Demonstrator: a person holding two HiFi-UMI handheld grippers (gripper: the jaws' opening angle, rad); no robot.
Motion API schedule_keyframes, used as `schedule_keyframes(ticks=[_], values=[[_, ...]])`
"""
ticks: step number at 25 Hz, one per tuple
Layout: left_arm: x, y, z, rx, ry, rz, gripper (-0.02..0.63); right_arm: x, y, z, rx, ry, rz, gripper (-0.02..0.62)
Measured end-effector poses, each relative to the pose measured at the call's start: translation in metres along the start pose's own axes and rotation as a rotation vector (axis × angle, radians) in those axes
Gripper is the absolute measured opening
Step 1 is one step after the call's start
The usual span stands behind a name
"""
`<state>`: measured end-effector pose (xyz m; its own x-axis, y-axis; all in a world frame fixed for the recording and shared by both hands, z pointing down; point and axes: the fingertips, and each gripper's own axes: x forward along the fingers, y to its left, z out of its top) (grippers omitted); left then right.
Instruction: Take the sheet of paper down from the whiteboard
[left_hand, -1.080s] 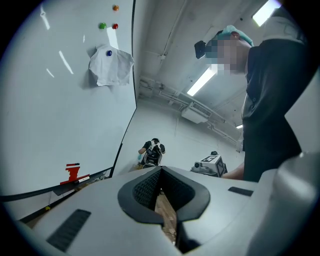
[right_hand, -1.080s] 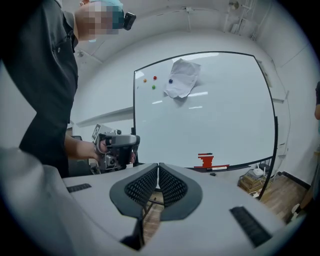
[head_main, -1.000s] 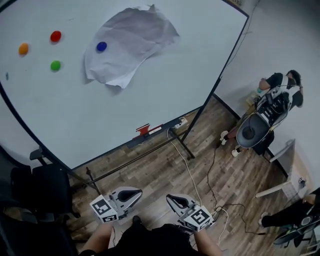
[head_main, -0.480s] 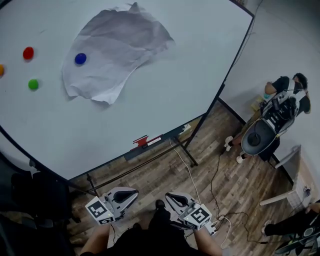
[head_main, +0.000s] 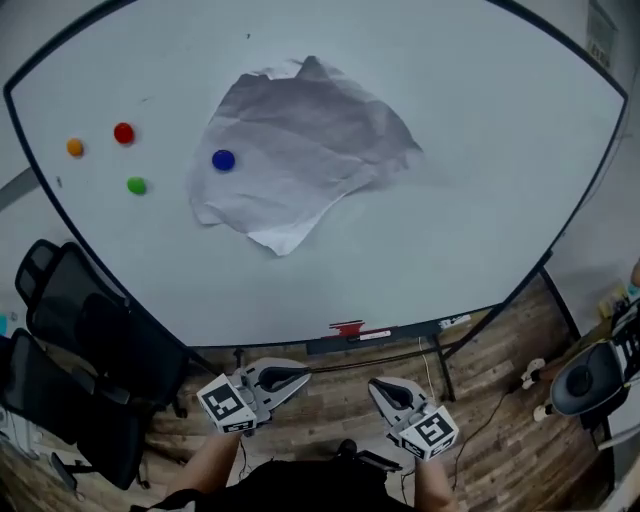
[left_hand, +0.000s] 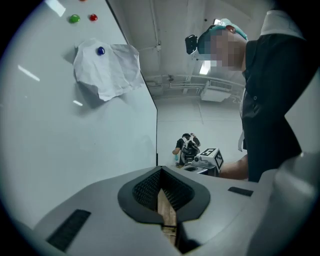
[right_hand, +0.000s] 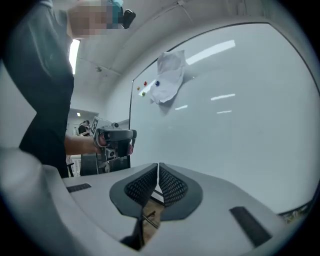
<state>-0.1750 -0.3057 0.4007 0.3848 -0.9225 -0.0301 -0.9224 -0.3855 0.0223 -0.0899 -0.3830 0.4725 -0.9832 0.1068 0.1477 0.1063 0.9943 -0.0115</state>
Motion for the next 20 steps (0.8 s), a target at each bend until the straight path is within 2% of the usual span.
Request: schedule_keyframes(ticks=[5, 8, 10, 13, 15, 18, 20], values=[[0.006, 0.024, 0.051, 0.152, 0.036, 0.134, 0.011, 0.023, -0.024, 0.082, -0.123, -0.103, 0.193, 0.021], [-0.004, 0.039, 0.085, 0.222, 0.054, 0.232, 0.011, 0.033, -0.033, 0.135, -0.228, -0.172, 0.248, 0.021], [-0.008, 0.045, 0.106, 0.290, 0.093, 0.269, 0.012, 0.040, -0.038, 0.171, -0.253, -0.221, 0.264, 0.021], [-0.012, 0.053, 0.136, 0.398, 0.156, 0.320, 0.011, 0.044, -0.045, 0.225, -0.276, -0.289, 0.246, 0.023], [-0.017, 0.060, 0.156, 0.488, 0.209, 0.359, 0.012, 0.045, -0.048, 0.254, -0.340, -0.316, 0.213, 0.023], [-0.024, 0.076, 0.190, 0.619, 0.241, 0.417, 0.012, 0.050, -0.053, 0.285, -0.428, -0.321, 0.105, 0.024], [-0.030, 0.087, 0.213, 0.692, 0.256, 0.457, 0.012, 0.053, -0.050, 0.303, -0.474, -0.320, 0.044, 0.054]])
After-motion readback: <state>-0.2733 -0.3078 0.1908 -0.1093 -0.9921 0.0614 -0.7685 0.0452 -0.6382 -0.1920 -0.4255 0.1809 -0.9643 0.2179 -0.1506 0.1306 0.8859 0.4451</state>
